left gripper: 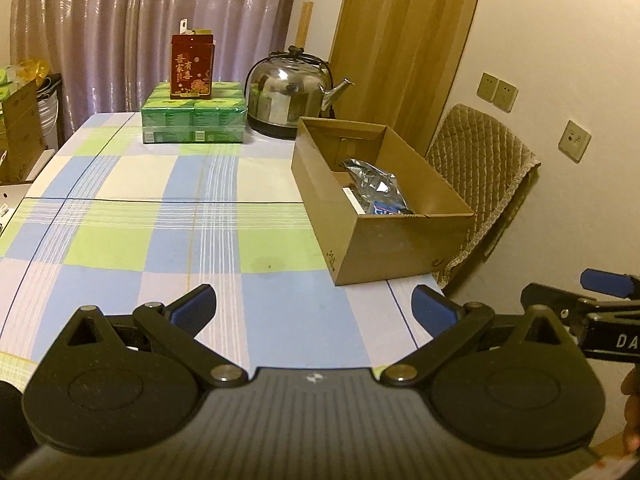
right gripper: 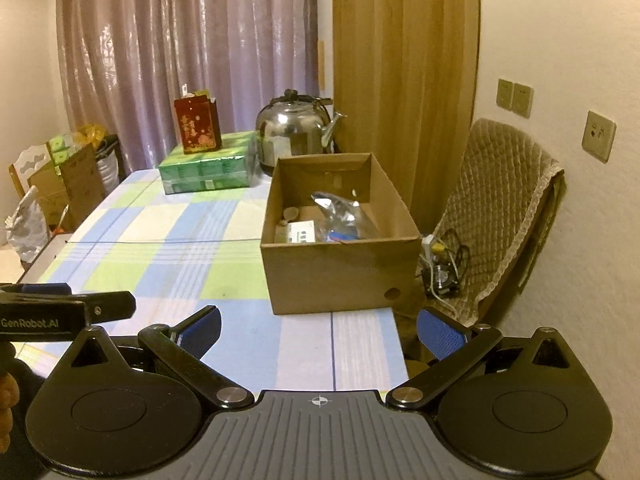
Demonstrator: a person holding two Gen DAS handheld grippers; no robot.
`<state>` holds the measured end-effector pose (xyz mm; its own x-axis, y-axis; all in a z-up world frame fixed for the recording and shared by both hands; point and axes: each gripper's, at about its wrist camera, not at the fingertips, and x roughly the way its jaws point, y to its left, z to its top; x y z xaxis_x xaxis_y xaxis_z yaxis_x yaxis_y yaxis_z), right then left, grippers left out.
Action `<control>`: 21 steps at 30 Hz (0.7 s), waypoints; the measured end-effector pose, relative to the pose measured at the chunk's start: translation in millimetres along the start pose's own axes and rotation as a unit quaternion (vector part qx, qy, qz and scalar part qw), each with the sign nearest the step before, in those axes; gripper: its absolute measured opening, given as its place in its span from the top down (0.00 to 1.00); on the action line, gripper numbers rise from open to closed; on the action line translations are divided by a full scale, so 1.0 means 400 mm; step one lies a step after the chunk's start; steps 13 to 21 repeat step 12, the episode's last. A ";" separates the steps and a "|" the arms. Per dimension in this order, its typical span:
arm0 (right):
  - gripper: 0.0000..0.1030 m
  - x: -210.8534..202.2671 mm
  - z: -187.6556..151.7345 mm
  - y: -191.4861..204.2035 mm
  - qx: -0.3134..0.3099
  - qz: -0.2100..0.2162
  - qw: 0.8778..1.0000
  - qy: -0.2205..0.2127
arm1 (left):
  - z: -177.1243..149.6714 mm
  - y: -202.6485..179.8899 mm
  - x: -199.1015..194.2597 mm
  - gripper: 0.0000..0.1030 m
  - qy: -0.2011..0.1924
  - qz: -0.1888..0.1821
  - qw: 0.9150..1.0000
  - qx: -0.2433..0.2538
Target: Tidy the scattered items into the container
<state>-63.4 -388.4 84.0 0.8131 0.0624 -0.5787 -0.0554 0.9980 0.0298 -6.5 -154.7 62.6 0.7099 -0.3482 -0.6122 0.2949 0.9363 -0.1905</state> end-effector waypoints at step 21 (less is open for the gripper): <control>0.02 0.009 -0.018 0.017 -0.006 -0.009 1.000 0.009 | -0.014 0.015 0.005 0.01 -0.003 -0.008 1.000 -0.013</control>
